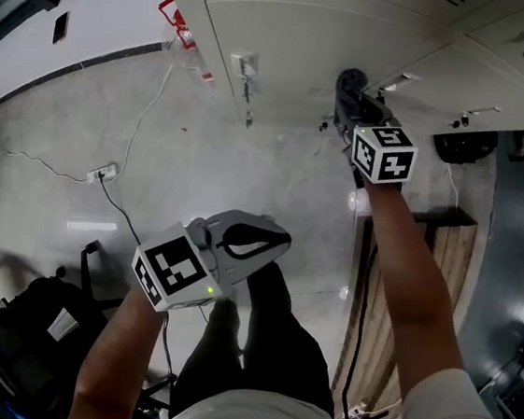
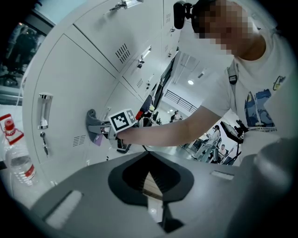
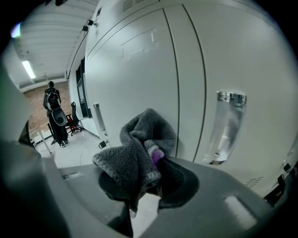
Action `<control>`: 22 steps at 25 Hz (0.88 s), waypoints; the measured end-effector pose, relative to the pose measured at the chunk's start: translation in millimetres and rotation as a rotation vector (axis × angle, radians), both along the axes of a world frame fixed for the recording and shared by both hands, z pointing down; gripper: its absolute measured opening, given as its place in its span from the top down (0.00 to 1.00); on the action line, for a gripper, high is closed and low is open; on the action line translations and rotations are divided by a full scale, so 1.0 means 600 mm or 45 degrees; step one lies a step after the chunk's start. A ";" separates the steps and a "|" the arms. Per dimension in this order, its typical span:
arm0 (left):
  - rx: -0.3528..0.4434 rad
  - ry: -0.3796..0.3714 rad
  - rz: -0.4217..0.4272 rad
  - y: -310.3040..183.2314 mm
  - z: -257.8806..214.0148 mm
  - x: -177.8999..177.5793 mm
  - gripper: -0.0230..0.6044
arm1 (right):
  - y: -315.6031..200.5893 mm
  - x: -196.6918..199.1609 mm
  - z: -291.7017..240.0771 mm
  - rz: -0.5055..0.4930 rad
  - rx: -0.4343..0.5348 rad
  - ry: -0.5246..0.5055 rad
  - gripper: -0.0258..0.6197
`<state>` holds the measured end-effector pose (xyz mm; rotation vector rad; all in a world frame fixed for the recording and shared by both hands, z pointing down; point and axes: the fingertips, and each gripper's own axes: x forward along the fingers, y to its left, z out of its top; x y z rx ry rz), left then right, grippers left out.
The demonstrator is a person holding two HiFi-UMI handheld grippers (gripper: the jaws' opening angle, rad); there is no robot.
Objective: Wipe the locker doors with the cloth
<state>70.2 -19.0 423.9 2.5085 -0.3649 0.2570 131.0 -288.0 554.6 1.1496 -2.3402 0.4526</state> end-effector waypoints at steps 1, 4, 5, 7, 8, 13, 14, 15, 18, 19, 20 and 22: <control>0.000 0.001 -0.004 -0.001 0.000 -0.001 0.96 | -0.002 -0.011 0.000 -0.007 -0.001 -0.007 0.80; 0.007 0.001 -0.022 -0.005 0.000 -0.007 0.96 | -0.002 -0.037 0.004 -0.020 -0.014 -0.030 0.80; 0.009 0.002 -0.028 -0.007 -0.001 -0.010 0.96 | -0.001 -0.044 0.006 -0.024 -0.021 -0.038 0.80; 0.009 0.009 -0.038 -0.009 -0.002 -0.014 0.96 | 0.003 -0.064 0.008 -0.046 -0.032 -0.053 0.80; 0.008 0.012 -0.044 -0.009 -0.003 -0.016 0.96 | 0.007 -0.079 0.007 -0.069 -0.034 -0.059 0.80; 0.004 0.014 -0.067 -0.006 -0.002 -0.023 0.96 | 0.029 -0.172 -0.002 -0.215 -0.039 -0.092 0.80; 0.004 0.015 -0.072 -0.006 -0.002 -0.025 0.96 | 0.033 -0.189 -0.004 -0.238 -0.039 -0.098 0.80; 0.003 0.017 -0.077 -0.006 -0.002 -0.028 0.96 | 0.036 -0.205 -0.006 -0.259 -0.039 -0.103 0.80; 0.000 0.015 -0.097 -0.005 0.000 -0.040 0.96 | 0.046 -0.250 -0.011 -0.322 -0.031 -0.112 0.80; -0.002 0.015 -0.102 -0.005 0.001 -0.043 0.96 | 0.050 -0.265 -0.013 -0.345 -0.027 -0.113 0.80; -0.003 0.016 -0.106 -0.004 0.001 -0.046 0.96 | 0.053 -0.279 -0.015 -0.368 -0.022 -0.110 0.80; -0.005 0.018 -0.109 -0.001 0.002 -0.049 0.96 | 0.059 -0.305 -0.017 -0.411 -0.018 -0.100 0.80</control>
